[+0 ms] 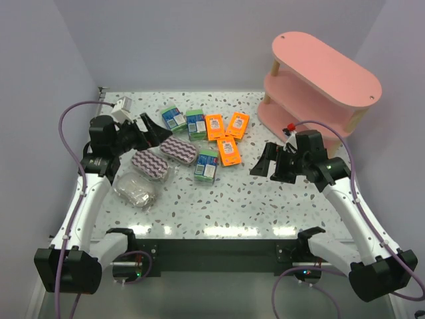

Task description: Place and organize the cleaning sponges onto the shelf

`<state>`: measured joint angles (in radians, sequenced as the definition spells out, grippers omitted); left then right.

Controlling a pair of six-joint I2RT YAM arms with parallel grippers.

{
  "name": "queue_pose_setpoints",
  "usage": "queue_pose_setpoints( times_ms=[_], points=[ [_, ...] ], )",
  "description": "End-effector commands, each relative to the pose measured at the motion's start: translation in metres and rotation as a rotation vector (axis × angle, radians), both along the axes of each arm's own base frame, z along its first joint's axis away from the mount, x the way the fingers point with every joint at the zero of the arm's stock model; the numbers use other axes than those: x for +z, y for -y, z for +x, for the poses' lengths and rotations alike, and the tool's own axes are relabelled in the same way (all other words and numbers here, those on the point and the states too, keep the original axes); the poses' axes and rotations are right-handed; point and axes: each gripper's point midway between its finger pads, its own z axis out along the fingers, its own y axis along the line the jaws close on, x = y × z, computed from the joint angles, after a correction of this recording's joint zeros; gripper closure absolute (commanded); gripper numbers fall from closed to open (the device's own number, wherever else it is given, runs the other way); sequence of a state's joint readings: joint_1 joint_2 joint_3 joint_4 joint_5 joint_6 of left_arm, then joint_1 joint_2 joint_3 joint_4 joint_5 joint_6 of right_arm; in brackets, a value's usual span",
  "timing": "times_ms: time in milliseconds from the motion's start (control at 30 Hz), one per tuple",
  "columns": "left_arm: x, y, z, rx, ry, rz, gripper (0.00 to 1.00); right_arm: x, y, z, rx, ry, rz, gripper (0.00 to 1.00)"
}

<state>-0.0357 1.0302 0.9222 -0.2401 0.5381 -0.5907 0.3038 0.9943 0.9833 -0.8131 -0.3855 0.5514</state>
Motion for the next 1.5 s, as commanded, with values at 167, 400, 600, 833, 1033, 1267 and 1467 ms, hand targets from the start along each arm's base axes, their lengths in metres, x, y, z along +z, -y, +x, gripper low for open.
queue_pose_setpoints(
  times_ms=[167, 400, 600, 833, 1033, 1267, 1467],
  points=[
    [0.019, 0.019, -0.008, -0.125, 0.076, -0.002, 0.00, -0.007, -0.012, 0.006, -0.028, -0.007, 0.002, 0.01],
    [0.011, 0.017, -0.002, -0.113, 0.087, 0.014, 0.00, -0.039, -0.040, 0.045, -0.055, -0.015, -0.169, 0.02],
    [0.006, 0.012, -0.003, -0.078, 0.055, 0.020, 0.00, -0.049, -0.047, 0.112, -0.229, 0.013, -0.257, 0.02],
    [-0.009, 0.004, -0.009, -0.037, 0.009, 0.045, 0.00, -0.049, -0.067, 0.168, -0.282, 0.057, -0.276, 0.02],
    [-0.019, 0.000, -0.018, -0.014, -0.008, 0.054, 0.00, -0.071, -0.075, 0.182, -0.036, 0.119, -0.412, 0.02],
    [-0.038, 0.000, -0.025, -0.019, -0.048, 0.058, 0.00, -0.090, -0.076, 0.182, 0.163, 0.157, -0.518, 0.01],
    [-0.049, 0.000, -0.029, -0.020, -0.068, 0.059, 0.00, -0.107, -0.080, 0.179, 0.260, 0.153, -0.553, 0.01]
  ],
)
